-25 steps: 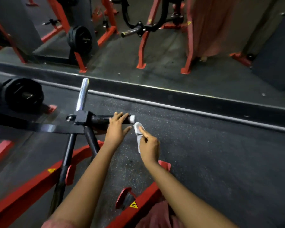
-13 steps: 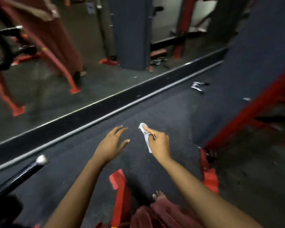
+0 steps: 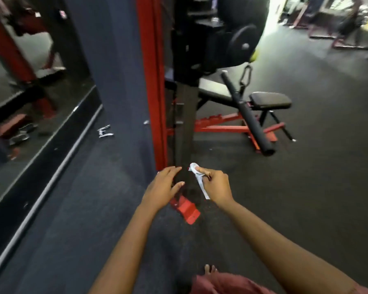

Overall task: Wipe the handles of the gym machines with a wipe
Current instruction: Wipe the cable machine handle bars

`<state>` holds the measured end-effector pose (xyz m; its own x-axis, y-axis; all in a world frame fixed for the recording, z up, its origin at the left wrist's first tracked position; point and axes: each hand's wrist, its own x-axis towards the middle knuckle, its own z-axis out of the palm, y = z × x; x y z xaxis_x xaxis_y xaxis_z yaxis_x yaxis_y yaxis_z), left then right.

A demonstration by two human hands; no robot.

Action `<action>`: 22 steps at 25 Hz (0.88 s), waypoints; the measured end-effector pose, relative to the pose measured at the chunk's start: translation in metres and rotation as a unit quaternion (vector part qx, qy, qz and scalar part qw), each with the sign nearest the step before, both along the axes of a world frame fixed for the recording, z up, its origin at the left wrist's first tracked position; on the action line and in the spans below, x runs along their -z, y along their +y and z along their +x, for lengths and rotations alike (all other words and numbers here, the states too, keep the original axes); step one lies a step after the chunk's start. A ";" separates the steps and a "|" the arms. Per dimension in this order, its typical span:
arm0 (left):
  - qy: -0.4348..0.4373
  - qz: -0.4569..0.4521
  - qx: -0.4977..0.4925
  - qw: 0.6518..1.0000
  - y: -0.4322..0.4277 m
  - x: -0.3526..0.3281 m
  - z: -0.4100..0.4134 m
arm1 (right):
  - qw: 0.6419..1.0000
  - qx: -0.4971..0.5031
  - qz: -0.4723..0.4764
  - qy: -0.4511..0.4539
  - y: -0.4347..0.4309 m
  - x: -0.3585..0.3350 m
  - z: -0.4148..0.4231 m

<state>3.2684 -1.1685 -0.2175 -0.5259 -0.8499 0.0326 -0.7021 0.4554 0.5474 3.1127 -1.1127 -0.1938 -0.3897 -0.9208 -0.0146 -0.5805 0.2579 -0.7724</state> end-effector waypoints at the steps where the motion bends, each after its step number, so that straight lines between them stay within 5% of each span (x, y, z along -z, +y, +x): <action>1: 0.004 -0.006 0.031 0.999 -0.008 -0.002 -0.024 | 1.000 0.029 0.000 -0.002 0.000 -0.001 -0.019; 7: 0.061 -0.011 0.144 0.988 -0.013 0.001 -0.134 | 0.995 0.102 0.009 -0.013 0.016 0.001 -0.113; 12: -0.008 0.056 0.240 0.969 0.009 0.036 -0.195 | 0.982 0.184 0.041 -0.023 0.051 0.013 -0.167; 22: -0.071 0.040 0.437 0.896 0.021 0.050 -0.376 | 0.885 0.464 0.016 -0.029 0.123 0.018 -0.263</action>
